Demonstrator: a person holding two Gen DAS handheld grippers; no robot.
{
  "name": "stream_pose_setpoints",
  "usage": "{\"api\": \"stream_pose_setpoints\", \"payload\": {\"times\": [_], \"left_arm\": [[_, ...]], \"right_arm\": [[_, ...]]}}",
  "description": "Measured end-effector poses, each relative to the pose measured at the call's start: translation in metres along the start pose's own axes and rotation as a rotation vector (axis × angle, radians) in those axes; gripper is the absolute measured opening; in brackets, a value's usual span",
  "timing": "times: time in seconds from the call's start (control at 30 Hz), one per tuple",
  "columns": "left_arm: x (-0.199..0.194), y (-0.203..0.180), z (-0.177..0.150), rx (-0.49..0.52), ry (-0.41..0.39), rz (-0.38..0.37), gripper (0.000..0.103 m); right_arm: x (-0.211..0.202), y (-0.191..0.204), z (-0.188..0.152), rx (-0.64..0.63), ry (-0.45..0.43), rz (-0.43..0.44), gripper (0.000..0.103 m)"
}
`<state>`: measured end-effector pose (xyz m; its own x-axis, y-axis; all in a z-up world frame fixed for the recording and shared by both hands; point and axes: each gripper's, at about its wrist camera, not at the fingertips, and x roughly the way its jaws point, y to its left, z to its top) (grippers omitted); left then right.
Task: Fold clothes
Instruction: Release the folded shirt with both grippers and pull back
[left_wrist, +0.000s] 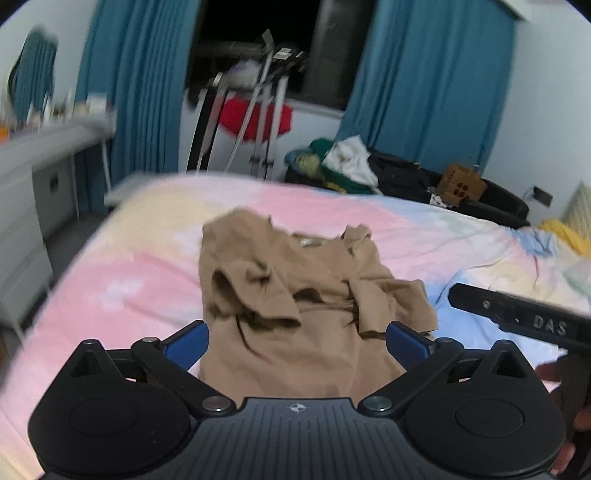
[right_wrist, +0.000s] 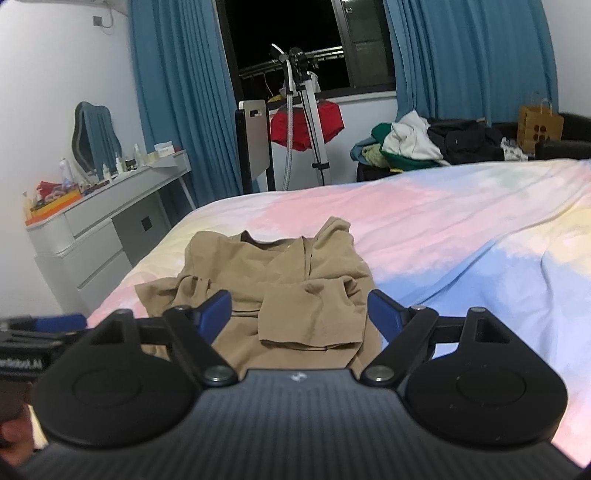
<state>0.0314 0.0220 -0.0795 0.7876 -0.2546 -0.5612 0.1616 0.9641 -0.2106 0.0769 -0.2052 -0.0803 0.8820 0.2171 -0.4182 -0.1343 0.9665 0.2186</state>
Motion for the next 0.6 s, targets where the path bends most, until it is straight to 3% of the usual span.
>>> {"api": "stream_pose_setpoints", "payload": {"times": [0.1,0.3,0.47,0.6], "left_arm": [[0.008,0.008,0.0,-0.074,0.069,-0.014,0.103],[0.015,0.009,-0.004,-0.12,0.194,-0.007,0.102],[0.031,0.029,-0.012,-0.309,0.333,-0.111,0.095],[0.046,0.043,-0.023,-0.429,0.435,-0.166,0.095]], "right_arm": [[0.004,-0.004,-0.002,0.042,0.031,0.014,0.082],[0.012,-0.025,-0.006,0.214,0.1,0.051,0.082],[0.019,-0.052,-0.014,0.412,0.152,0.045,0.082],[0.025,-0.071,-0.023,0.566,0.195,0.076,0.082]]}}
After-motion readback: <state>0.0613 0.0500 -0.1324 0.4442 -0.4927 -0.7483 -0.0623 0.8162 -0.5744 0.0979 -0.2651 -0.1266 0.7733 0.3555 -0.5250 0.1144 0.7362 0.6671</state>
